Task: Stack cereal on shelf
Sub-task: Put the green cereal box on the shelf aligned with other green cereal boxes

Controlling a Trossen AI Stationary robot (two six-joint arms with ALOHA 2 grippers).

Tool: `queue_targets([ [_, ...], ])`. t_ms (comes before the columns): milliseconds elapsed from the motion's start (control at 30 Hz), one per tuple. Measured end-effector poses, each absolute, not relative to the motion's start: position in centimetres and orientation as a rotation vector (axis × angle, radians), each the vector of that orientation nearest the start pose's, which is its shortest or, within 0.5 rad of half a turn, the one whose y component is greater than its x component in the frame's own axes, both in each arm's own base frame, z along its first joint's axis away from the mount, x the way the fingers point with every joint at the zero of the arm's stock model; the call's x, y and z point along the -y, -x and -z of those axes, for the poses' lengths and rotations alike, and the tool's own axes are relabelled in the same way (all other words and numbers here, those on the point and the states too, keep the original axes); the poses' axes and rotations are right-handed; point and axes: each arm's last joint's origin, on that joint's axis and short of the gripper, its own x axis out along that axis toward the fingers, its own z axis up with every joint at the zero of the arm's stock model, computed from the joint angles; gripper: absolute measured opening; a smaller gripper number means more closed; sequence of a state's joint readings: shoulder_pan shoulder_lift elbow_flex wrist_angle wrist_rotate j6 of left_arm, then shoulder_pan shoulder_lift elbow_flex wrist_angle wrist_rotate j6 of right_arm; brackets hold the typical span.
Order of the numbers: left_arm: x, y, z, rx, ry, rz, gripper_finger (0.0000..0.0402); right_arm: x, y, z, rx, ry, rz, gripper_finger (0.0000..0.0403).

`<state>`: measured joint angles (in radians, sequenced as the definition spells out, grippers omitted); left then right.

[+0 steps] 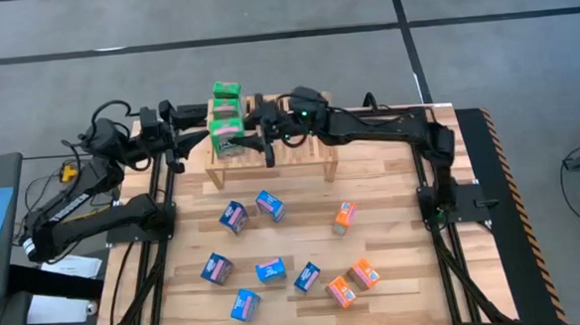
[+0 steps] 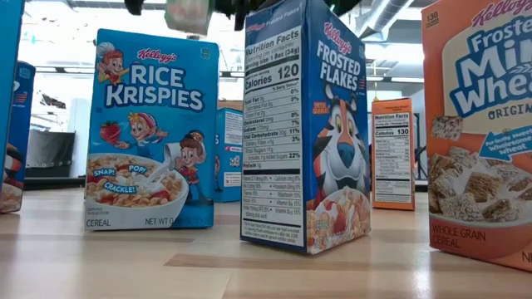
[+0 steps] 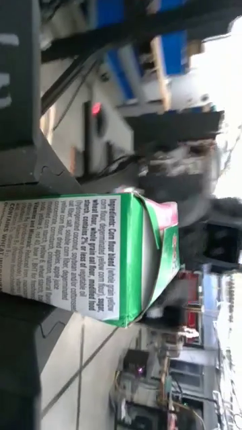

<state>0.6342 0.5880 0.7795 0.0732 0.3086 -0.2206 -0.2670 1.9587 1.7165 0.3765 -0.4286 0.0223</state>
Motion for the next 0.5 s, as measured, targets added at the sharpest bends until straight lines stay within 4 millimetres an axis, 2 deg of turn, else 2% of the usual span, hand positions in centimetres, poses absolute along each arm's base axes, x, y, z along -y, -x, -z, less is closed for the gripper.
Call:
queue_targets([
  [367,-6.4,-10.1,-37.9,0.254,0.042,-0.316,0.0233,14.8,-46.9,-31.2,0.09,0.116,-0.129,0.0164],
  [500,-5.9,-8.9,-37.6,0.217,-0.002,-0.389,0.0233,15.8,-47.0,-30.7,0.101,0.106,-0.118,0.0164],
])
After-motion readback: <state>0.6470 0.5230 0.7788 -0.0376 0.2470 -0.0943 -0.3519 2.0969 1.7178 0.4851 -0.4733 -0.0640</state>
